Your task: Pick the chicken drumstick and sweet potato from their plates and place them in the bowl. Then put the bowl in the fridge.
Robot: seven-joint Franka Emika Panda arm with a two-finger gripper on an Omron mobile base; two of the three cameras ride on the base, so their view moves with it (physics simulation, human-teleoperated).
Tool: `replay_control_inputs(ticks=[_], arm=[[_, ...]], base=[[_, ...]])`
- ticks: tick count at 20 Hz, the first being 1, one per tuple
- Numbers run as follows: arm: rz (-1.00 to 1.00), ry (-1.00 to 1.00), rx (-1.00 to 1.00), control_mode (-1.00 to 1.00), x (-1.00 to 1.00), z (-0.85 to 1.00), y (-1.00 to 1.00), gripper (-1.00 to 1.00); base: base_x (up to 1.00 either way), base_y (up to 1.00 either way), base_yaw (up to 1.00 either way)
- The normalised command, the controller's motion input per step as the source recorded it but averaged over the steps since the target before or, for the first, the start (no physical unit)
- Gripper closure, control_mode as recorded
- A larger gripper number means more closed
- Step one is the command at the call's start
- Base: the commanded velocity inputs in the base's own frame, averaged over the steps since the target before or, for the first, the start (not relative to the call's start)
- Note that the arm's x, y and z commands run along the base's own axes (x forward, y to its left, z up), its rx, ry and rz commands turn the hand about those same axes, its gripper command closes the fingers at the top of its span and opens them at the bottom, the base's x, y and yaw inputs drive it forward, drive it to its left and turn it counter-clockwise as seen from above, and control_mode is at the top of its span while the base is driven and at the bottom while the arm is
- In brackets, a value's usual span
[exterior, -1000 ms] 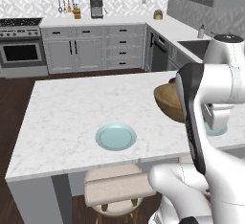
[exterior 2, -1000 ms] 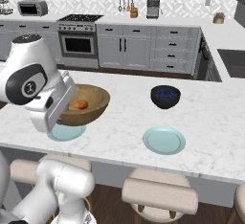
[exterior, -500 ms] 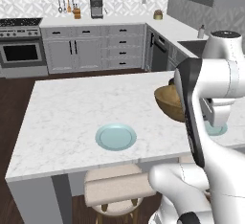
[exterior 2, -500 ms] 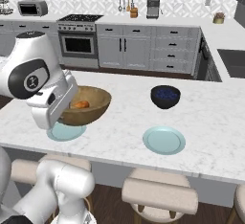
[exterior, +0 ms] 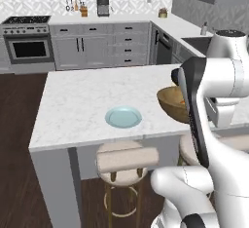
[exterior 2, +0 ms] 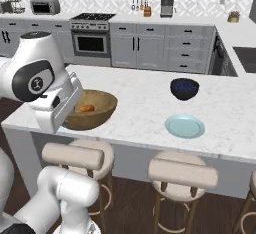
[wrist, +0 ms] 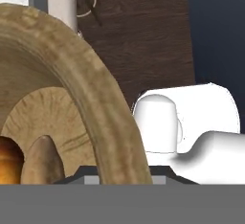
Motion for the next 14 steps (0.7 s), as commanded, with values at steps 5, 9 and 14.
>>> replay_control_inputs(ticks=[5,9,14], arm=[[0.00,0.00,0.00,1.00,0.00,0.00,0.00,1.00],[0.00,0.00,0.00,1.00,0.00,0.00,0.00,1.00],[0.00,0.00,0.00,1.00,0.00,0.00,0.00,1.00]], base=[[-0.96,0.98,0.20],[-0.55,1.00,0.47],[-0.23,1.00,0.63]])
